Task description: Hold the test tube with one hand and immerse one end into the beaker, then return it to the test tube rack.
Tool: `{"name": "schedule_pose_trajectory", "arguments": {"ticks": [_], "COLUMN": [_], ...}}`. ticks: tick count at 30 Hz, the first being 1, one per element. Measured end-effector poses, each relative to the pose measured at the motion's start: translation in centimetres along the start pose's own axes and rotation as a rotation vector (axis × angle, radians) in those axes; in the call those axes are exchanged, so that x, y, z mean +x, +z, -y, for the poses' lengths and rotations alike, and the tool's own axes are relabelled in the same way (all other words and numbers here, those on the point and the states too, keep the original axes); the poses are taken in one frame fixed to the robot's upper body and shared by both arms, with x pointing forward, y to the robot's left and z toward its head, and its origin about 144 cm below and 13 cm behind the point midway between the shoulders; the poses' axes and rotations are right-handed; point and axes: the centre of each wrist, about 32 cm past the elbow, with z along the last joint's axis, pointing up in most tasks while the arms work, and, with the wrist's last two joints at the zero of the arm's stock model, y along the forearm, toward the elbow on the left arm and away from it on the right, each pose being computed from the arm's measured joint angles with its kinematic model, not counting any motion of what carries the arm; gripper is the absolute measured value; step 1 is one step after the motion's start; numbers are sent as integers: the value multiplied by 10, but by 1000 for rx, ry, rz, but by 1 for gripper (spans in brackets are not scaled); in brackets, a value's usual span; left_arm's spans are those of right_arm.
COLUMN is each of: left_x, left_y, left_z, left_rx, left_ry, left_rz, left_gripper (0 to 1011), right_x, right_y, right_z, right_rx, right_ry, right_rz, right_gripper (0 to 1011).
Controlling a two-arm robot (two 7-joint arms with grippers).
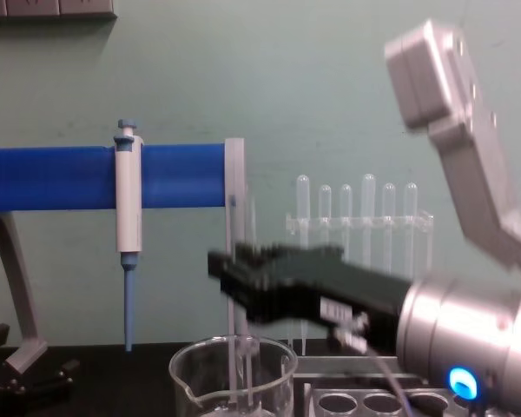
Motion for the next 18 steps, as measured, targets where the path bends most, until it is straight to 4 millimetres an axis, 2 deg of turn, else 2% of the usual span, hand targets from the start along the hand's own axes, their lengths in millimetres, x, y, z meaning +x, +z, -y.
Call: {"name": "schedule_pose_trajectory", "arguments": {"ticks": [9,18], "left_x": [0,0], "left_y": [0,0], "left_z": [0,0], "left_rx": [0,0], "left_ry": [0,0], "left_rz": [0,0], "left_gripper": [1000,1000], "right_x": [-9,-12], "right_y": [-29,-33], "right_z": [6,3], "right_rx": [-19,-12], "right_ry": [17,30], "right_rz": [-14,-11], "right_gripper": [228,229]}}
